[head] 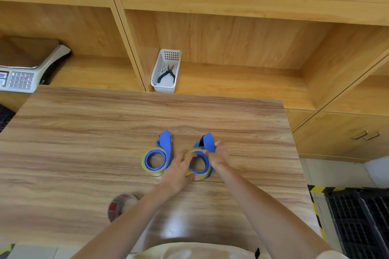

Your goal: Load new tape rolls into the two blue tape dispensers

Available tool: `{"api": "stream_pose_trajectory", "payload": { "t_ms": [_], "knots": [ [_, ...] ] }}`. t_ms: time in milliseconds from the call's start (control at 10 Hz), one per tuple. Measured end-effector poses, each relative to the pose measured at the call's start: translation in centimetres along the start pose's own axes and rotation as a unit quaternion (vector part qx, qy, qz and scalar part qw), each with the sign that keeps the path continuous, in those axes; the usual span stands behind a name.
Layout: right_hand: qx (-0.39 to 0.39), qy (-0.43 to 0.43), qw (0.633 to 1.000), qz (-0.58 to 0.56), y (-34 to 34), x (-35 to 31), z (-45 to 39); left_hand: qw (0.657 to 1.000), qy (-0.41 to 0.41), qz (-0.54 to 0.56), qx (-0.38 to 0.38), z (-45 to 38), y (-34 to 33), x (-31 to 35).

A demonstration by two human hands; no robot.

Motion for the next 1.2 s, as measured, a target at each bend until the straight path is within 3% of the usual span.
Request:
{"api": "stream_pose_trajectory", "payload": {
  "t_ms": [200,800,1000,1200],
  "knots": [
    [0.01,0.0,1.0,0.015,-1.3,0.8,-0.2,0.996,0.042,0.026,-0.08,-0.7,-2.1,-1.2],
    [-0.042,-0.016,0.999,0.022,-1.1,1.3,-1.6,0.994,0.073,-0.019,-0.079,-1.6,-1.9,-1.8],
    [-0.056,-0.029,0.998,0.027,-1.1,1.2,-0.8,0.995,0.041,-0.038,-0.081,-0.4,-1.9,-1.2],
    [0.031,0.081,0.996,0.036,0.7,-0.7,0.5,0.999,-0.001,-0.032,-0.018,0.9,0.1,0.0]
  ]
}}
Point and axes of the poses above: each hand's wrist, its own z-axis away from the middle knuckle, its own y-axis out of the back of the hand, x = y × z, the point moved 7 cm from there along -z, towards the middle knuckle, and after that the axes turned 8 degrees about -z, right-handed, at the moved point
